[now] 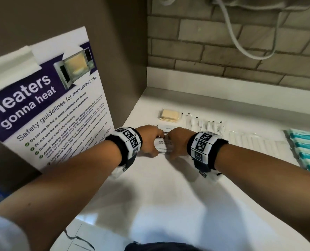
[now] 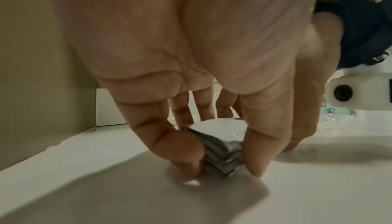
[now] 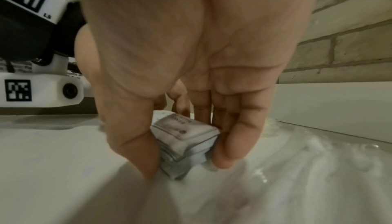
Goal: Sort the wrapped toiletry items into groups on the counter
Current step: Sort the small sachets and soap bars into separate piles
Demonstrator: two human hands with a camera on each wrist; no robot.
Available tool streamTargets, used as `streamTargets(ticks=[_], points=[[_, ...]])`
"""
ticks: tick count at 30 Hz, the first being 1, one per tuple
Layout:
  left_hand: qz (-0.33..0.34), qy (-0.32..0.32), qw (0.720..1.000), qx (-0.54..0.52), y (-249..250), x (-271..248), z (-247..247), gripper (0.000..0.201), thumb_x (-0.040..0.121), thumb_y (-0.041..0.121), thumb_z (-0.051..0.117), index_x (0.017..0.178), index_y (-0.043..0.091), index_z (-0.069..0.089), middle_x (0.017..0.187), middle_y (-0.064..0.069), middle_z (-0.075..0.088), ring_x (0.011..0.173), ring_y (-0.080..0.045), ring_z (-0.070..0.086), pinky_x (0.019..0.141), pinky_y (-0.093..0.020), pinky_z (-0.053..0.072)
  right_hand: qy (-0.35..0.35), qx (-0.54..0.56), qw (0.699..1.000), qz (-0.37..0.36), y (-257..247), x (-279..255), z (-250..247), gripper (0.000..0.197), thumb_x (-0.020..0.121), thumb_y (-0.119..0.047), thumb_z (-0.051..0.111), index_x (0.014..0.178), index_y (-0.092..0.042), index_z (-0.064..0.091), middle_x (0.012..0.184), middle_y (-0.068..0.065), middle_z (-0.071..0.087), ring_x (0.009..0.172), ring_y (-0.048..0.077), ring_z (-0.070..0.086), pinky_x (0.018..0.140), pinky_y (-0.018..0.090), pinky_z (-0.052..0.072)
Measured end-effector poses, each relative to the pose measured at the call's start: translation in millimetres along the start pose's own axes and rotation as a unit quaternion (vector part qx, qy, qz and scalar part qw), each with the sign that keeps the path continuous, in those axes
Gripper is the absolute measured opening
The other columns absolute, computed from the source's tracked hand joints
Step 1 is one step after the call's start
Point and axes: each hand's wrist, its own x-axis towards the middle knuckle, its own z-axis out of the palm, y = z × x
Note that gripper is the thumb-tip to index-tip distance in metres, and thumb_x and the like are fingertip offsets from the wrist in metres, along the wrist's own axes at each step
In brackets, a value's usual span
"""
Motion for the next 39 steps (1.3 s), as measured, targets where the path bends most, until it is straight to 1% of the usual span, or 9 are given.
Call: streamTargets(ticks=[5,11,21,26,29,33,34,37,39], points=[[0.03,-0.005,1.0,0.007,-1.5,15.6,-5.5,0.056,0.062,0.023,0.075,0.116,0.027,0.06,0.103,0.003,0.061,0.093,-0.023,0.062,0.084,-0.036,0.054,-0.007,0.013,1.0,0.017,12.0,8.8,-2.7,0.041,0.066,-0.048,0.075,0.096,-0.021,0.067,0.084,-0.003,0.068,0.077,0.019,0.067,0.07,0.03,0.057],[0.048,-0.005,0.999,0.015,-6.6,21.0,-4.5,0.059,0.064,0.024,0.073,0.121,0.027,0.058,0.105,0.003,0.062,0.095,-0.023,0.062,0.085,-0.036,0.054,0.011,0.022,0.999,0.022,15.7,8.1,0.3,0.039,0.065,-0.048,0.075,0.091,-0.02,0.068,0.076,-0.003,0.066,0.071,0.019,0.066,0.062,0.025,0.053],[0.047,0.004,0.999,0.017,-9.6,13.2,0.2,0.06,0.07,0.02,0.076,0.126,0.02,0.056,0.116,-0.001,0.057,0.105,-0.022,0.057,0.09,-0.03,0.048,0.017,-0.004,1.0,0.009,6.9,-0.6,0.5,0.04,0.07,-0.045,0.074,0.098,-0.017,0.068,0.08,-0.001,0.065,0.074,0.022,0.065,0.064,0.026,0.053],[0.043,0.003,0.999,0.016,-7.3,11.7,0.6,0.061,0.069,0.021,0.077,0.126,0.019,0.056,0.117,-0.002,0.056,0.106,-0.023,0.057,0.092,-0.033,0.048,0.016,-0.003,1.0,0.014,3.8,-5.8,-1.6,0.04,0.071,-0.045,0.073,0.098,-0.015,0.068,0.081,0.0,0.064,0.075,0.022,0.064,0.066,0.027,0.053],[0.048,0.001,0.999,0.014,-7.6,12.4,-0.3,0.061,0.069,0.022,0.079,0.125,0.02,0.056,0.116,-0.001,0.056,0.106,-0.023,0.057,0.092,-0.032,0.048,0.01,-0.004,1.0,0.013,3.9,-6.9,-2.8,0.043,0.07,-0.047,0.074,0.1,-0.016,0.068,0.089,0.002,0.07,0.08,0.022,0.067,0.07,0.028,0.056],[0.041,0.011,0.998,-0.04,-12.9,9.2,-10.6,0.069,0.067,0.028,0.085,0.128,0.025,0.053,0.121,0.006,0.057,0.089,-0.01,0.055,0.081,-0.022,0.042,0.008,0.019,1.0,0.012,9.1,-11.4,-15.5,0.062,0.062,-0.06,0.076,0.106,-0.016,0.069,0.095,0.001,0.07,0.087,0.02,0.066,0.078,0.032,0.056],[0.033,0.015,0.998,-0.059,-14.5,7.9,-16.9,0.07,0.067,0.029,0.086,0.128,0.025,0.053,0.122,0.008,0.058,0.089,-0.008,0.055,0.081,-0.022,0.042,0.017,0.02,1.0,0.016,12.5,-12.9,-23.0,0.067,0.063,-0.063,0.074,0.109,-0.015,0.067,0.099,0.002,0.07,0.09,0.021,0.065,0.081,0.034,0.056],[0.019,0.041,0.994,-0.103,-19.0,9.0,-37.3,0.06,0.072,0.036,0.083,0.124,0.024,0.057,0.118,0.01,0.06,0.096,-0.009,0.059,0.088,-0.025,0.046,0.043,0.018,0.999,0.027,26.7,-13.2,-50.4,0.068,0.073,-0.065,0.064,0.117,-0.013,0.063,0.109,0.003,0.068,0.1,0.024,0.062,0.088,0.037,0.053],[0.017,0.09,0.988,-0.123,-21.7,17.9,-48.5,0.043,0.079,0.033,0.078,0.117,0.021,0.062,0.112,0.007,0.063,0.084,-0.008,0.06,0.082,-0.022,0.044,0.058,0.004,0.998,0.04,38.4,-4.9,-67.6,0.059,0.083,-0.061,0.057,0.117,-0.013,0.064,0.112,0.003,0.067,0.105,0.025,0.061,0.092,0.035,0.05]])
